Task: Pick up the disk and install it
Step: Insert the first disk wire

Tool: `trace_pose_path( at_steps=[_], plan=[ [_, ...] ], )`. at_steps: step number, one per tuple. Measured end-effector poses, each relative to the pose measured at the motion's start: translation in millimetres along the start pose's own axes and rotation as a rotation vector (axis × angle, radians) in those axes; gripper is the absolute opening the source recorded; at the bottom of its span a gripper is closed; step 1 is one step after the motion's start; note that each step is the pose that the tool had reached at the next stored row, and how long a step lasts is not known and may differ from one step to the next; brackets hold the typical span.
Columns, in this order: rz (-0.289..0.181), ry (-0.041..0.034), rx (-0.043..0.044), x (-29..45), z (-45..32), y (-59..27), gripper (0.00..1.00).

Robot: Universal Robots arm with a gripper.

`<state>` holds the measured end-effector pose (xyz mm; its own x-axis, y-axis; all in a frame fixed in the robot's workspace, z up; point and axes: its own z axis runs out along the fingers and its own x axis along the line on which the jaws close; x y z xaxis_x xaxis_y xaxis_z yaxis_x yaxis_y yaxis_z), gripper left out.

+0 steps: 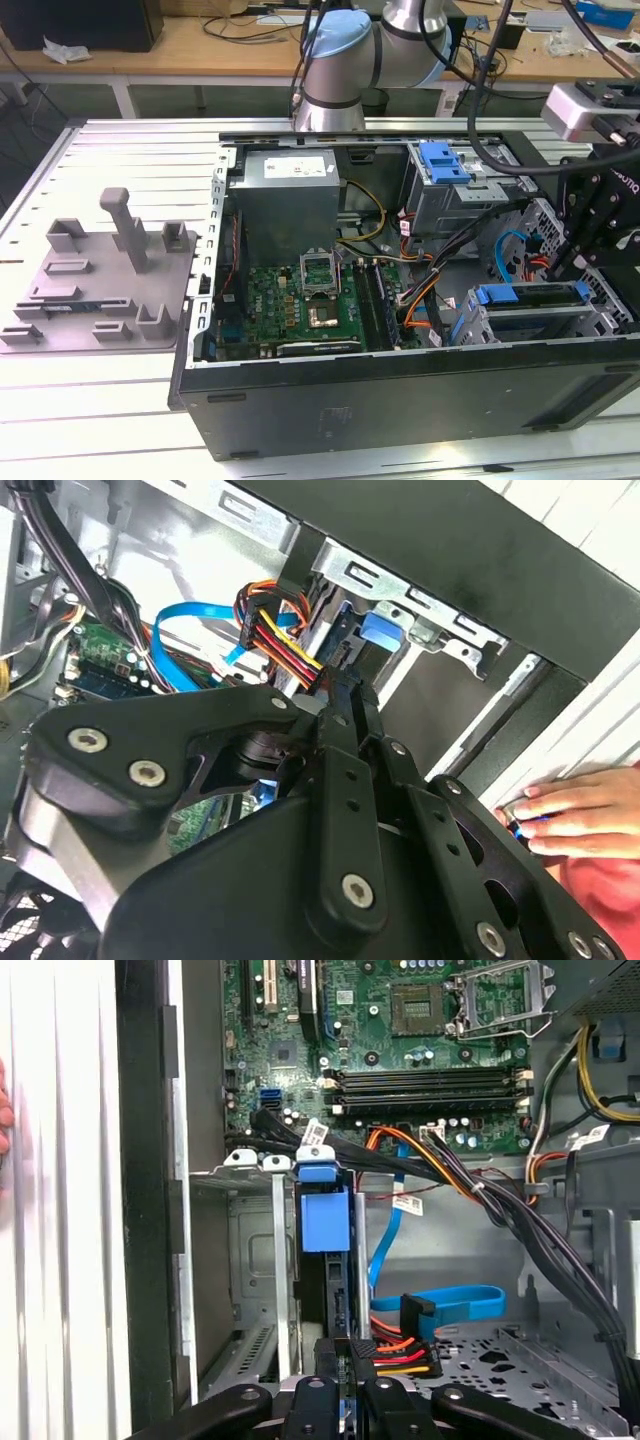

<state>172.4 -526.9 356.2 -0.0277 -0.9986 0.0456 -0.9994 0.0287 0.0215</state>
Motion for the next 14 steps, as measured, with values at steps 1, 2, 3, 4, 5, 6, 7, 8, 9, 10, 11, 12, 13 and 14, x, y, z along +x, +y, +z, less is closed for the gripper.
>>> trace_pose_path(
  at_steps=[1,2,3,4,5,6,7,8,9,10,11,12,13,14],
  plan=[
    [0.0,-0.0018,0.0,0.3,0.0,0.0,0.16],
    [0.0,-0.0024,0.0,0.6,0.0,0.0,0.16],
    [0.0,-0.0036,0.0,0.9,0.0,0.0,0.16],
    [0.0,-0.0048,0.0001,1.2,0.1,0.0,0.16],
    [0.0,-0.0068,0.0001,1.8,0.1,0.0,0.16],
    [0.0,-0.008,0.0,2.2,0.1,0.0,0.16],
    [0.0,-0.0091,0.0,3.0,0.2,-0.1,0.16],
    [0.0,-0.0092,0.0,3.0,0.2,-0.1,0.16],
    [0.0,-0.0092,0.0,3.0,0.2,-0.1,0.16],
    [0.0,-0.0091,0.0001,3.1,0.1,-0.1,0.16],
    [0.0,-0.0092,0.0,3.1,0.2,-0.1,0.16],
    [0.0,-0.0092,0.0001,3.1,0.2,-0.1,0.16],
    [0.0,-0.0092,0.0,3.1,0.2,-0.1,0.16],
    [0.0,-0.0092,0.0,3.1,0.2,-0.1,0.16]
  ],
)
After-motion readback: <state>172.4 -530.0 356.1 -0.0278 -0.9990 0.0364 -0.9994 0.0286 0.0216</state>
